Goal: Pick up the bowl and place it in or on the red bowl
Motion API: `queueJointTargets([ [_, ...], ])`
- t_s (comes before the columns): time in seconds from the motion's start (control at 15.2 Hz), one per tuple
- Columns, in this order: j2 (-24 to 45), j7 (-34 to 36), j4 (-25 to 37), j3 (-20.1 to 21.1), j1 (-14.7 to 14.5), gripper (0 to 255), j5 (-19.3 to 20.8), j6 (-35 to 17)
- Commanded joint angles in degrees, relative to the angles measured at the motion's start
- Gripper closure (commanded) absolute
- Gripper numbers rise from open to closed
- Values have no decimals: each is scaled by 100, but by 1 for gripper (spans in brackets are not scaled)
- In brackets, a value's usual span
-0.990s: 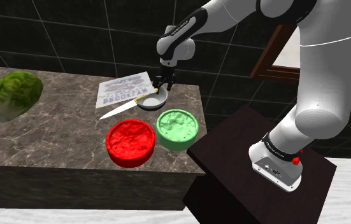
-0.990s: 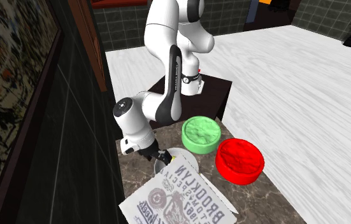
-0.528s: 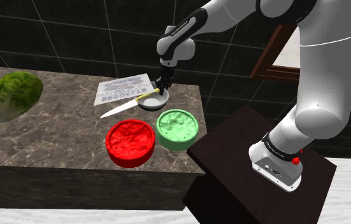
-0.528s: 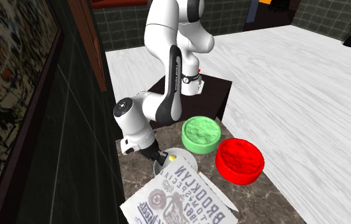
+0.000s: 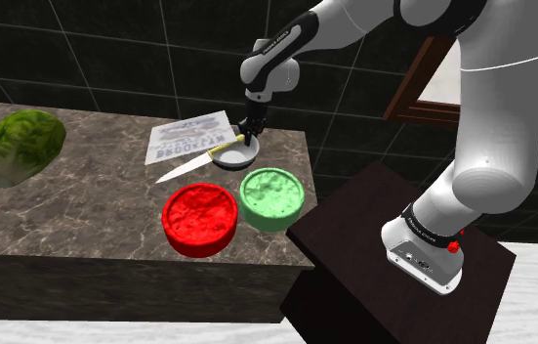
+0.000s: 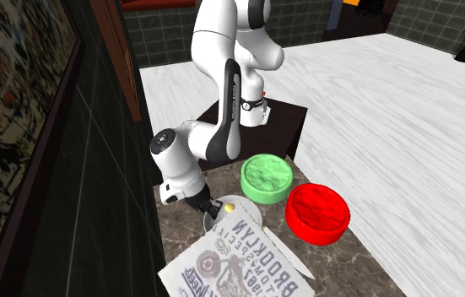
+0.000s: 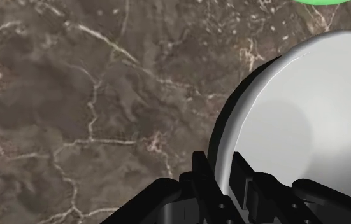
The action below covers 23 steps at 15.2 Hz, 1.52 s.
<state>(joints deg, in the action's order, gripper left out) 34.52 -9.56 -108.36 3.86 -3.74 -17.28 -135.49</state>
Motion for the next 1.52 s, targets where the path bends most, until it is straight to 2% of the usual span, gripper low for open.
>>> queueJointTargets([
  [0.0,-85,26,-3,-5,-5,255,12,77],
  [1.45,-1236,373,92,-70,-7,255,181,1295],
])
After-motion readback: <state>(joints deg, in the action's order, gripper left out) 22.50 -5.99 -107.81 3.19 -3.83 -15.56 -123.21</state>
